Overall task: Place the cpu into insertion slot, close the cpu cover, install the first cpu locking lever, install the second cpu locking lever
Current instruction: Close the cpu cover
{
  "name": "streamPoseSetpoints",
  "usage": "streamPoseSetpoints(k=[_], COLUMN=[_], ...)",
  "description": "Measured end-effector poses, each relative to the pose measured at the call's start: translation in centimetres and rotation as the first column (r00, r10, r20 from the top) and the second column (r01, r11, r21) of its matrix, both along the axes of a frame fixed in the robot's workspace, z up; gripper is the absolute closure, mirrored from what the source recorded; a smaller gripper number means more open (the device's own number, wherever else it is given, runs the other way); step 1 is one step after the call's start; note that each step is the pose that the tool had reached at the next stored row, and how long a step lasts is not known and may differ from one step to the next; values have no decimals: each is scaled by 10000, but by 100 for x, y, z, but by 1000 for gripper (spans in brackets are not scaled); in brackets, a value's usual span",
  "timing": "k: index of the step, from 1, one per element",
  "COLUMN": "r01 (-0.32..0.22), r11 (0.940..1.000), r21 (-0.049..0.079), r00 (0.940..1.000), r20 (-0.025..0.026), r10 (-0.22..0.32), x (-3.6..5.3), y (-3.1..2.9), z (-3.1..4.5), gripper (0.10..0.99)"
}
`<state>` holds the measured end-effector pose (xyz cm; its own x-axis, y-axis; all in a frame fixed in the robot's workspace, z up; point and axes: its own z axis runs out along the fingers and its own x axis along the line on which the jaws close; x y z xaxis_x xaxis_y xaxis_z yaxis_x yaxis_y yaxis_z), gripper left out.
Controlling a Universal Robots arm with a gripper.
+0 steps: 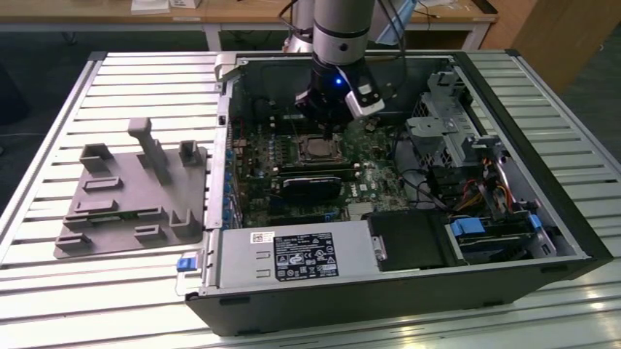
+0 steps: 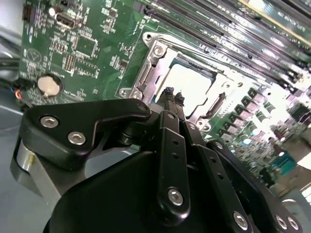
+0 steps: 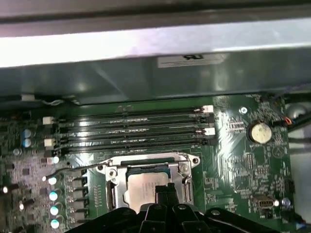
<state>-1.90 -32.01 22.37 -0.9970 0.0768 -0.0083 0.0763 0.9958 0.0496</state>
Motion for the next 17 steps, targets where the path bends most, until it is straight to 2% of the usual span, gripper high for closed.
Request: streamPoseSetpoints(k=[5,12,17], r01=[-627,-616,-449], r11=[9980,9981,9990], r21=[-1,-75,-77], r00=[9980,9981,9989], r20=[17,90,93], r10=[627,616,450], x=[-2,-46,-81], y=[0,0,0], z=[-4,-18,-30], gripper=[984,984,984])
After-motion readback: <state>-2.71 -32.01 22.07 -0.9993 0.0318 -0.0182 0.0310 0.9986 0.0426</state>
